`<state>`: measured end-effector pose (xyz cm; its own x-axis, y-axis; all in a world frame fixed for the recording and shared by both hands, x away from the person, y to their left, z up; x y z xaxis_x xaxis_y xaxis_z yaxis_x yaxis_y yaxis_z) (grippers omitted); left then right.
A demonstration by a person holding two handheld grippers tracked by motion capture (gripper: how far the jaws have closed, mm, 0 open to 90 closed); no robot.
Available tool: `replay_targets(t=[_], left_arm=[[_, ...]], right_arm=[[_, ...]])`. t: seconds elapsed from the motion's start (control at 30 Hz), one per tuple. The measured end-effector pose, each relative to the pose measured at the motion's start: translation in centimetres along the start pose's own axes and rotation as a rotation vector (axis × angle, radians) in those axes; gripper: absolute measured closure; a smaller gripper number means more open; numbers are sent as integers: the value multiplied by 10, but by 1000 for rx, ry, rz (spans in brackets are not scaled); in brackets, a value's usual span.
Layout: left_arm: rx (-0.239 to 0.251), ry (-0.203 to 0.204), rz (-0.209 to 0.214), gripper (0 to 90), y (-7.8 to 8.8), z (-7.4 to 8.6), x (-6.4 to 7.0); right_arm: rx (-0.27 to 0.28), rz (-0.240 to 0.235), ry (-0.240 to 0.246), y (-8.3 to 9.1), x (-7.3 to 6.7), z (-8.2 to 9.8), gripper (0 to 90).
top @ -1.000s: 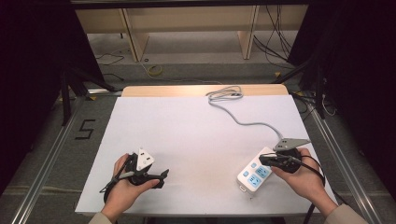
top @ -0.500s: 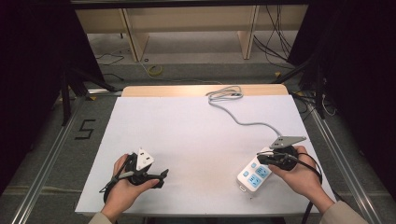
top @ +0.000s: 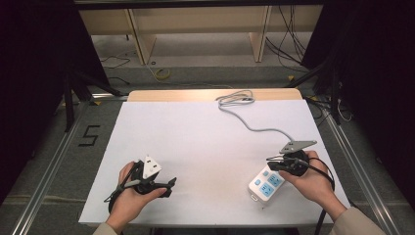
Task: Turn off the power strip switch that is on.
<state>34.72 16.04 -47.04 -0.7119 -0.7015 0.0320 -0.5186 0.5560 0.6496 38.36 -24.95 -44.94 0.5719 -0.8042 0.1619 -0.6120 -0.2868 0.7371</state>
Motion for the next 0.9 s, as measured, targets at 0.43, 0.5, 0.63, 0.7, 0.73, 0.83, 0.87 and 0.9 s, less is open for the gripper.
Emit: replay_targets(t=[0.43,0.5,0.63,0.7,0.73,0.83,0.87,0.9], left_arm=[[1,-1,1,106,0,0,0],[0,-2,1,106,0,0,0],[-2,-1,2,106,0,0,1],[0,-1,1,106,0,0,1],[0,-2,2,106,0,0,1],[0,-1,1,106,0,0,1],[1,-1,1,106,0,0,1],[0,-1,2,106,0,0,1]], right_arm=[[-23,3,7,-6,0,-4,900],[-25,3,5,-6,0,-5,900],[-28,3,4,-7,1,-7,900],[-31,3,3,-7,1,-8,900],[-35,2,2,-7,1,-9,900],[-41,2,3,-9,0,-10,900],[-42,2,8,-9,0,-10,900],[-46,1,8,-10,0,-11,900]])
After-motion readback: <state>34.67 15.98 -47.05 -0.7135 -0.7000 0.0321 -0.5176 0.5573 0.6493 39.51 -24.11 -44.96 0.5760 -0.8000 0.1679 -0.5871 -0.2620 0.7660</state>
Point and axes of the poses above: each handheld gripper's, and its own axes: y roughly backward along the jaws, z roughly out of its underside, x roughly to its right, the point moved 3 cm from there along -y, roughly forward along the jaws, and after that the axes turned 14 degrees about z, right-handed, at the moved point
